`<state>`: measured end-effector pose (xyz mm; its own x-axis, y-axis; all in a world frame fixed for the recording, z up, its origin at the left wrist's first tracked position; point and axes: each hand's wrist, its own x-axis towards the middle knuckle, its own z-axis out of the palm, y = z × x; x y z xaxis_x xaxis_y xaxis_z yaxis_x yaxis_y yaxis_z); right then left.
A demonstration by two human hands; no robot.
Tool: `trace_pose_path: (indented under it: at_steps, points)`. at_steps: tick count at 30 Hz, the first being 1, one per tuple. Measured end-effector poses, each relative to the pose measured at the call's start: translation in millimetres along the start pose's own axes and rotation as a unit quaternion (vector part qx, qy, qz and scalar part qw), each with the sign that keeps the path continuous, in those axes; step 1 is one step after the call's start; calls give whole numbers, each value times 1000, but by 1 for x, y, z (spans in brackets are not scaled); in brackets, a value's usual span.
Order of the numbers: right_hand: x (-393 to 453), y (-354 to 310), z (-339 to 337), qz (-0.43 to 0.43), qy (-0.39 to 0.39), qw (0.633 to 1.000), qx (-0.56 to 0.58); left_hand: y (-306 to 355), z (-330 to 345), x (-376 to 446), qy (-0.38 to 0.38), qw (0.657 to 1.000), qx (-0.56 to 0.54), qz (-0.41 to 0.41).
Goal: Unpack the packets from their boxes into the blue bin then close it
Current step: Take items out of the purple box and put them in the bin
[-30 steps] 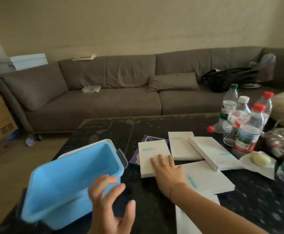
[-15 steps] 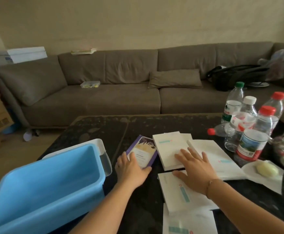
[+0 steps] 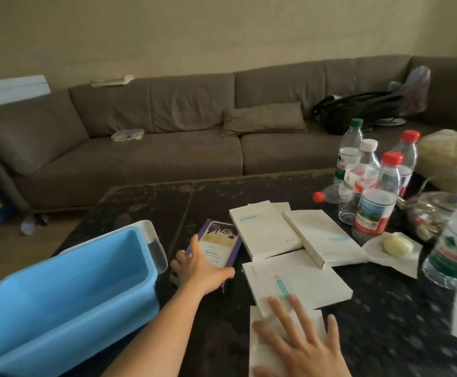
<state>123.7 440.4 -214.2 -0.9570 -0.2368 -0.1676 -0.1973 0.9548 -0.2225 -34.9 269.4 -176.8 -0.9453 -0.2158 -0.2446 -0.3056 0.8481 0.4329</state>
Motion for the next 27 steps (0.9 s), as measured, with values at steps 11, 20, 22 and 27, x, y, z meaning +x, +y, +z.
trace_pose_path:
  at_steps: [11, 20, 22, 27]
  points:
    - [-36, 56, -37, 68, 36, 989, -128, -64, 2, -81, -45, 993, 14, 105]
    - [-39, 47, -67, 160, 8, 982, -98, -110, -14, -101, -102, 962, 41, 251]
    - [-37, 14, -67, 126, 72, 986, -77, -120, -22, -103, -126, 952, 43, 275]
    - [-2, -48, -56, 133, 46, 974, 177, -137, -28, -104, -160, 938, 42, 305]
